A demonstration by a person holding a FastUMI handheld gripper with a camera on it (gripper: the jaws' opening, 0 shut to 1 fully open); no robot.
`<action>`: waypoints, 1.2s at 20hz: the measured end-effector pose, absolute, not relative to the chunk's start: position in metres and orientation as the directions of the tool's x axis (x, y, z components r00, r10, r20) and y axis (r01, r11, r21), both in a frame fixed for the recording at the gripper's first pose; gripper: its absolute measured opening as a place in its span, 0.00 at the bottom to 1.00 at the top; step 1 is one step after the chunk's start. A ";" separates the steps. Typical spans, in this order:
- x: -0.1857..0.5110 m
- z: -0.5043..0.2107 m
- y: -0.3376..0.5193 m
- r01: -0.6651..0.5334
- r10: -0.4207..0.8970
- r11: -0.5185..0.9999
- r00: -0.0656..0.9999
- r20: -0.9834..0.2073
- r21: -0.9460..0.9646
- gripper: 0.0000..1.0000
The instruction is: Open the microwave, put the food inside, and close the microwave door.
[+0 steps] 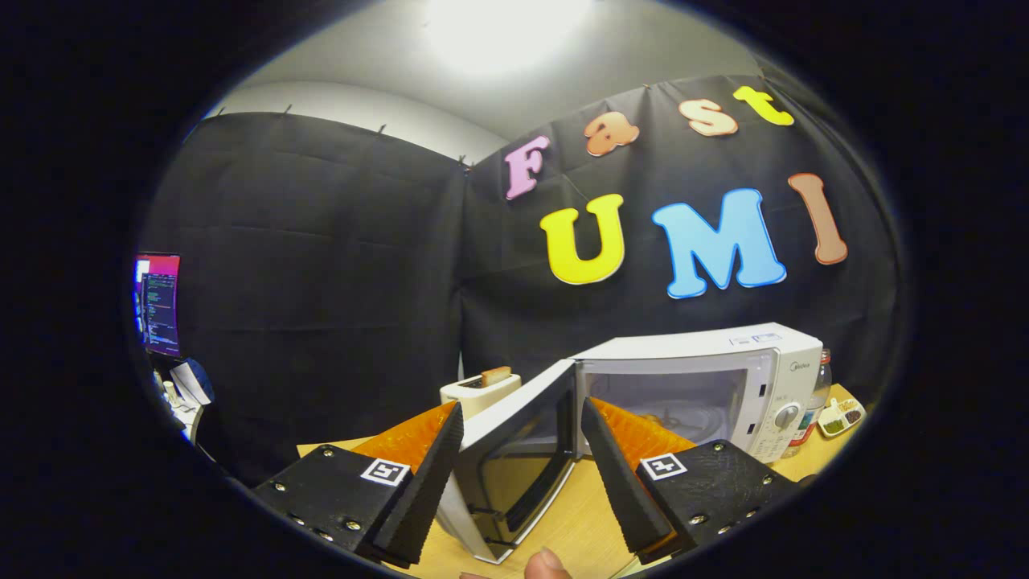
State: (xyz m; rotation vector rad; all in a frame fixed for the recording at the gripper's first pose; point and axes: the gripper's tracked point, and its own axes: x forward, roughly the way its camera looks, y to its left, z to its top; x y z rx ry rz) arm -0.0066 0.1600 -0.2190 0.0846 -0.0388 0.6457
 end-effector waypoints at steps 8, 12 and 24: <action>-0.071 -0.254 0.252 -0.742 0.743 0.669 0.669 -0.005 0.039 0.84; -0.075 -0.273 0.282 -0.775 0.775 0.631 0.631 -0.028 0.013 0.83; -0.028 -0.345 0.273 -0.667 0.654 0.745 0.730 -0.198 0.004 0.05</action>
